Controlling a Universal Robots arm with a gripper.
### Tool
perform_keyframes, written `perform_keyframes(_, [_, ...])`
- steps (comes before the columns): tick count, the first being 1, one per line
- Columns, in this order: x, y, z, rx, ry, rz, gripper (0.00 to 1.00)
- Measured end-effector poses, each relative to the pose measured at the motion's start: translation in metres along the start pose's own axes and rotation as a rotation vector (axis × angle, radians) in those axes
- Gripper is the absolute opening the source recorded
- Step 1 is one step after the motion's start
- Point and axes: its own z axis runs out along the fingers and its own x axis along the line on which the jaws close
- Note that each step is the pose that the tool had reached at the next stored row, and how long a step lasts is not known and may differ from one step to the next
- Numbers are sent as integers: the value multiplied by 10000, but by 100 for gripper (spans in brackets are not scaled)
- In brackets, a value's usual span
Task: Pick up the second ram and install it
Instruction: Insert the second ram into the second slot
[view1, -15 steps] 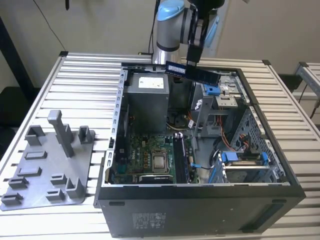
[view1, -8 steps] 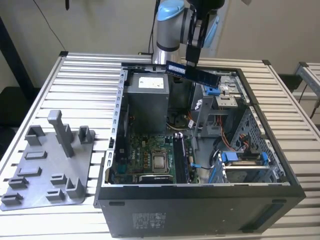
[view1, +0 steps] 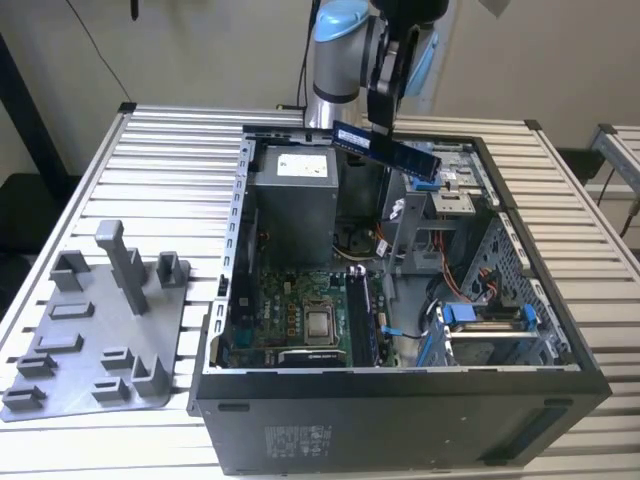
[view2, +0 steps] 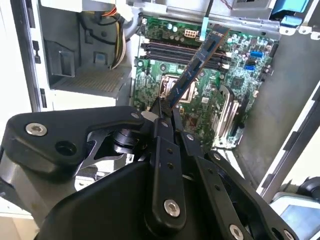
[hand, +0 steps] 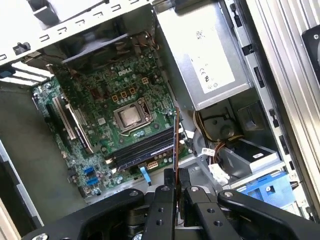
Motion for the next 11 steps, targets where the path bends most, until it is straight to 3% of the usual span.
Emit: perform_keyframes(11, [13,23,38,52,-25,1217,14])
